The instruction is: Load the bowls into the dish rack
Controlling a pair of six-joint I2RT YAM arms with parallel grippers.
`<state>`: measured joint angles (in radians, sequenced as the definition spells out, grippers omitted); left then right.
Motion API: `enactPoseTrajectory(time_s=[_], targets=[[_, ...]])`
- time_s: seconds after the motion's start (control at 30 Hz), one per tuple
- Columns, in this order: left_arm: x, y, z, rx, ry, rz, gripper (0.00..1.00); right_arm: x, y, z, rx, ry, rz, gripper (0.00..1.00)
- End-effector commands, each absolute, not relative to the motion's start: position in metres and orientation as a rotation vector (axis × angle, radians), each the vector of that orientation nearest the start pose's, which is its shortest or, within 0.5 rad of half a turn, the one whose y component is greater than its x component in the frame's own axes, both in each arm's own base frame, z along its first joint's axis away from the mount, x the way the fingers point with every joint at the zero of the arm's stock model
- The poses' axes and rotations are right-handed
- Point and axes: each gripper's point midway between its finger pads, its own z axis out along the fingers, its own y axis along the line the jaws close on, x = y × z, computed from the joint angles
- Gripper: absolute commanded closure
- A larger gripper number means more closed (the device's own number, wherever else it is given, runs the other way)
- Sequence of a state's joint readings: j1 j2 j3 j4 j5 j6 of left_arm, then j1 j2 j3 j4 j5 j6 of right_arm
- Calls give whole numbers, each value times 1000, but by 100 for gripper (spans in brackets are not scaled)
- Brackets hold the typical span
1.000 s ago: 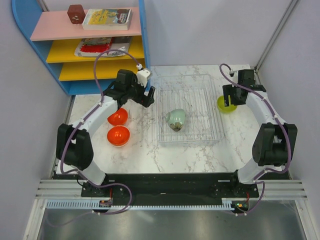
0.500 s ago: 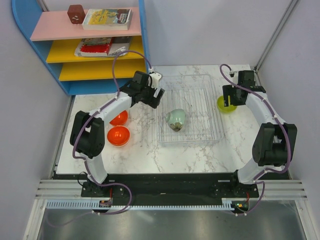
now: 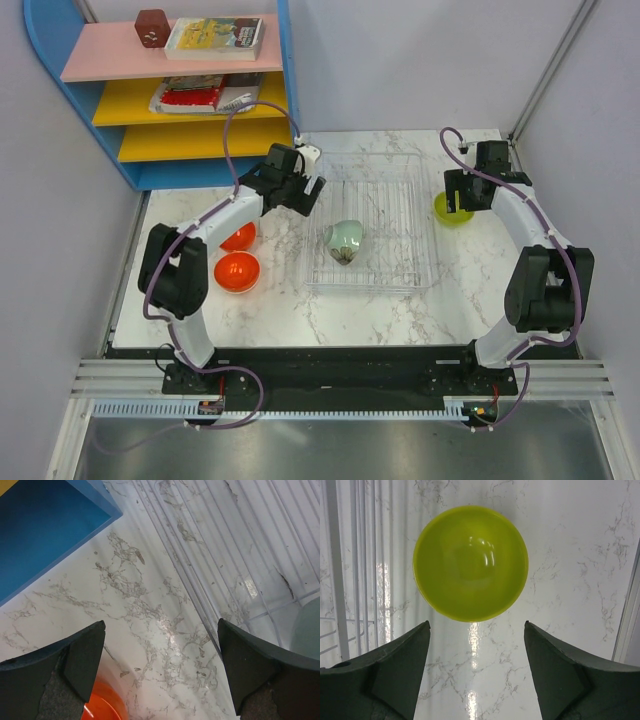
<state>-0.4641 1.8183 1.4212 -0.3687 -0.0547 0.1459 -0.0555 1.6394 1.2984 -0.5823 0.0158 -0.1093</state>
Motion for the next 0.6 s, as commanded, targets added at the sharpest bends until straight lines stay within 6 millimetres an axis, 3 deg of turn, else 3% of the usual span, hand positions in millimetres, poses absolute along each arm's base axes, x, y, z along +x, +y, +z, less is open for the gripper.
enactPoseTrajectory(time_s=[0.0,0.23,0.57], targets=[[443,-157,127,579,2281,73,0,409,-24,136,-65,2454,-43,17],[434,-142,118,543,2316,69,0,413,-13,131,-74,2460,38,18],[428,-149,124,555,2304,-10,0,422,2,102,-67,2494,19,23]])
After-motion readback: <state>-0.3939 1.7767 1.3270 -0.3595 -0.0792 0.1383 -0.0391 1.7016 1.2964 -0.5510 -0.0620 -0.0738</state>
